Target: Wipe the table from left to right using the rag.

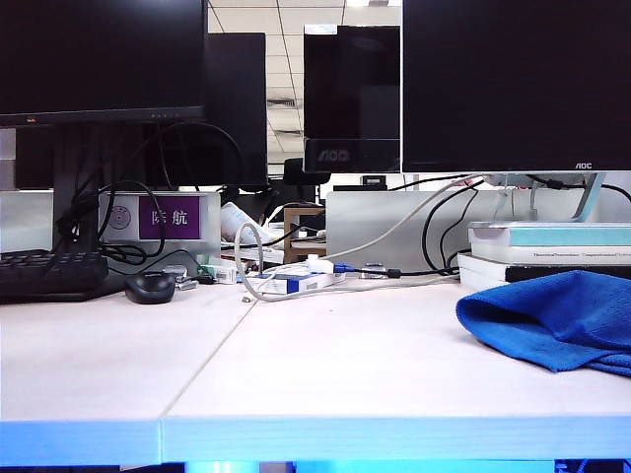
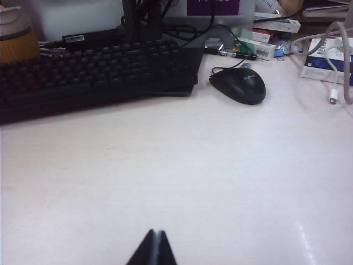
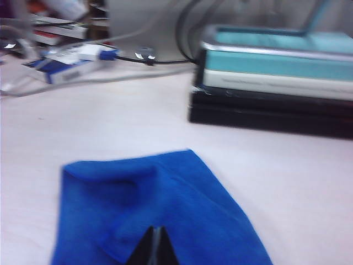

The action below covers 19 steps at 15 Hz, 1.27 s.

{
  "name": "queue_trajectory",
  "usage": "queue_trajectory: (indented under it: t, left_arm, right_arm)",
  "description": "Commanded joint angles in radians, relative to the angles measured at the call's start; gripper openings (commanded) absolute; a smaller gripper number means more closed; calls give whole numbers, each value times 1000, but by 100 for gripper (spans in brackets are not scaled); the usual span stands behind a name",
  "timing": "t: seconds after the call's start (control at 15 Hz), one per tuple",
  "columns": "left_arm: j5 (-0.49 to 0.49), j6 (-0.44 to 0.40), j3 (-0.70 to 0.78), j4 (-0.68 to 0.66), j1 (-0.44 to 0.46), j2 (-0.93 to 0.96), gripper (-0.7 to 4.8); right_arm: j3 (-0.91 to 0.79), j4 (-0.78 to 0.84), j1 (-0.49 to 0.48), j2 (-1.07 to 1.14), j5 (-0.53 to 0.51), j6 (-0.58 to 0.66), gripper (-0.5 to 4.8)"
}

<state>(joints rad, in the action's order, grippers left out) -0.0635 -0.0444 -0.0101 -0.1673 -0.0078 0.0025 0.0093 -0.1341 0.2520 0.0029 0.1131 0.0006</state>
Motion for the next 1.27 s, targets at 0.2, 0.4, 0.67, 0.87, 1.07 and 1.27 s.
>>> queue_trajectory:
  t: [0.2,0.4,0.67,0.87,1.07,1.27]
  left_arm:
    - [-3,3,2,-11,2,-2,-2]
    - [-3,3,2,-11,2,-2,-2]
    - [-3,3,2,-11,2,-2,-2]
    - [-3,3,2,-11,2,-2,-2]
    - [-3,3,2,-11,2,-2,-2]
    - [-3,3,2,-11,2,-2,-2]
  right_arm:
    - [-7,-38,-105,-1,-63,11,-1]
    - [-7,-40,-173,-1,-64,11,-1]
    - [-7,-37,-204,-1,-64,96,-1]
    - [-7,-34,-203,-1,-64,96,-1]
    - [-7,-34,-203,-1,-64,96,-1]
    - [-7,-34,-203,-1,-64,96,-1]
